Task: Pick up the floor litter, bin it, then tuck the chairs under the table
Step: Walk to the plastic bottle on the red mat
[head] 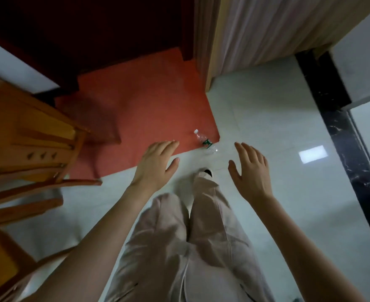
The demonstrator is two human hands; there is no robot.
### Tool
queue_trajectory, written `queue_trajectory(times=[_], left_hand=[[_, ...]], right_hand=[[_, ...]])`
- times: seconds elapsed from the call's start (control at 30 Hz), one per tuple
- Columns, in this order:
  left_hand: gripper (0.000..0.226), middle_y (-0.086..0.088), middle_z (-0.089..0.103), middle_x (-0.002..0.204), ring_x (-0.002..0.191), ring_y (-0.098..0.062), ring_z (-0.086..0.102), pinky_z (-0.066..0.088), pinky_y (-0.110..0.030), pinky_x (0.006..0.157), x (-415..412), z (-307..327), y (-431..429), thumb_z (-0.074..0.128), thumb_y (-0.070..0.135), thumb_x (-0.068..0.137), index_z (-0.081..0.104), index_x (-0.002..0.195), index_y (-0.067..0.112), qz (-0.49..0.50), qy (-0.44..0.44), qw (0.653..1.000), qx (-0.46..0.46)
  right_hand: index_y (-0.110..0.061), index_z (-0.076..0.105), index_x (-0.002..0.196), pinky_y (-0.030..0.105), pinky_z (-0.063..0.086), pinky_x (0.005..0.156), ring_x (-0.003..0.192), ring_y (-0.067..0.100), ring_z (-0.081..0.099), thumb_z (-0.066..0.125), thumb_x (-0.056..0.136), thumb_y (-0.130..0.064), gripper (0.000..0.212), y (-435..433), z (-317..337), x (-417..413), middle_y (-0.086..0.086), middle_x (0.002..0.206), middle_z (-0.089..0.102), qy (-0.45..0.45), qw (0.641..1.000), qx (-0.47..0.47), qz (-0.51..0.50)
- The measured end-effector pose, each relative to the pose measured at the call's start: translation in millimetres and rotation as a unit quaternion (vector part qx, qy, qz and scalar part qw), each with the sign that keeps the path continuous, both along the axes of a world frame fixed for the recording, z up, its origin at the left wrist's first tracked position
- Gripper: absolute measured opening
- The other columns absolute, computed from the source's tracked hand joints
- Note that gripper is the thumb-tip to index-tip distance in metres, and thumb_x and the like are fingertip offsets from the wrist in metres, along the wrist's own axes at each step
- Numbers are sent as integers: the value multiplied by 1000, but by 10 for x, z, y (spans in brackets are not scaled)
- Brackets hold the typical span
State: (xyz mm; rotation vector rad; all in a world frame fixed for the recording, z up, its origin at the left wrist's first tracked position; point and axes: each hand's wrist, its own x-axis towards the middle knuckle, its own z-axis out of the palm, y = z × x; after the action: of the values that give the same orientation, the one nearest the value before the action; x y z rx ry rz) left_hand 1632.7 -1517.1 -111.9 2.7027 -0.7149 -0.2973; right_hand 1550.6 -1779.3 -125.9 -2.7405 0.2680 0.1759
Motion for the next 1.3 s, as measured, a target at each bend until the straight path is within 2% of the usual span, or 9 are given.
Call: queue_trajectory(times=[0.1, 0.27, 0.43, 0.63, 0.87, 0.97, 1.07, 1.2, 1.3], left_hand=[[51, -9, 57, 132, 119, -26, 51, 28, -31, 105, 246, -429, -248, 41, 35, 93, 53, 133, 7, 38, 21, 999, -3], [51, -9, 57, 132, 121, -26, 51, 34, -36, 105, 761, -1407, -548, 41, 38, 94, 53, 132, 7, 54, 58, 997, 2], [51, -12, 57, 132, 122, -28, 51, 37, -41, 106, 1243, -2879, -769, 40, 37, 96, 53, 133, 5, 65, 66, 995, -20], [49, -13, 60, 126, 114, -30, 55, 37, -38, 101, 1665, -4919, -780, 43, 34, 93, 56, 129, 3, 31, 50, 998, -18], [51, -14, 62, 122, 109, -33, 56, 41, -40, 97, 1798, -6760, -576, 46, 34, 89, 55, 130, 6, 1, 63, 998, 14], [53, -15, 61, 122, 110, -34, 55, 40, -40, 97, 1818, -7091, -564, 45, 36, 88, 54, 131, 6, -16, 78, 996, 29], [53, -15, 61, 122, 112, -34, 54, 41, -41, 98, 1855, -7124, -597, 45, 36, 88, 54, 131, 6, -11, 87, 996, 28], [53, -13, 61, 124, 113, -32, 54, 40, -39, 99, 1919, -6632, -703, 44, 36, 88, 54, 131, 8, 5, 93, 995, 22], [52, -12, 61, 124, 112, -31, 55, 39, -38, 99, 1954, -5909, -774, 44, 36, 88, 55, 130, 7, 14, 97, 995, 9]], right_hand=[[-12, 38, 146, 49, 38, 106, 131, 35, 43, 43, 96, -42, 58, -244, -457, 406, 14, 145, 46, 30, 999, 24, -11], [-21, 24, 152, 52, 43, 101, 130, 38, 42, 55, 92, -45, 72, -424, -1502, 958, 14, 150, 37, 107, 990, 69, -52], [-15, 29, 151, 49, 38, 106, 131, 36, 43, 57, 93, -42, 70, -455, -3005, 1421, 14, 149, 41, 135, 990, 49, -5], [-11, 36, 147, 48, 40, 102, 125, 35, 49, 59, 91, -40, 67, -404, -5010, 1754, 14, 143, 48, 141, 989, 39, 31], [-15, 21, 152, 47, 40, 101, 128, 33, 45, 65, 87, -47, 84, -433, -6947, 2002, 11, 146, 42, 224, 974, 17, 20], [-15, 34, 141, 47, 46, 91, 115, 34, 52, 68, 84, -45, 73, -493, -7311, 1993, 13, 133, 53, 244, 969, 32, -26], [-9, 45, 129, 45, 49, 84, 107, 33, 53, 71, 80, -42, 64, -499, -7336, 1945, 14, 123, 56, 218, 969, 77, -91], [-10, 49, 126, 40, 48, 81, 107, 28, 50, 73, 78, -47, 66, -484, -6842, 1922, 11, 120, 56, 191, 968, 91, -133], [-11, 48, 127, 38, 46, 81, 107, 27, 51, 73, 78, -49, 67, -485, -6079, 2000, 10, 120, 56, 173, 970, 98, -138]])
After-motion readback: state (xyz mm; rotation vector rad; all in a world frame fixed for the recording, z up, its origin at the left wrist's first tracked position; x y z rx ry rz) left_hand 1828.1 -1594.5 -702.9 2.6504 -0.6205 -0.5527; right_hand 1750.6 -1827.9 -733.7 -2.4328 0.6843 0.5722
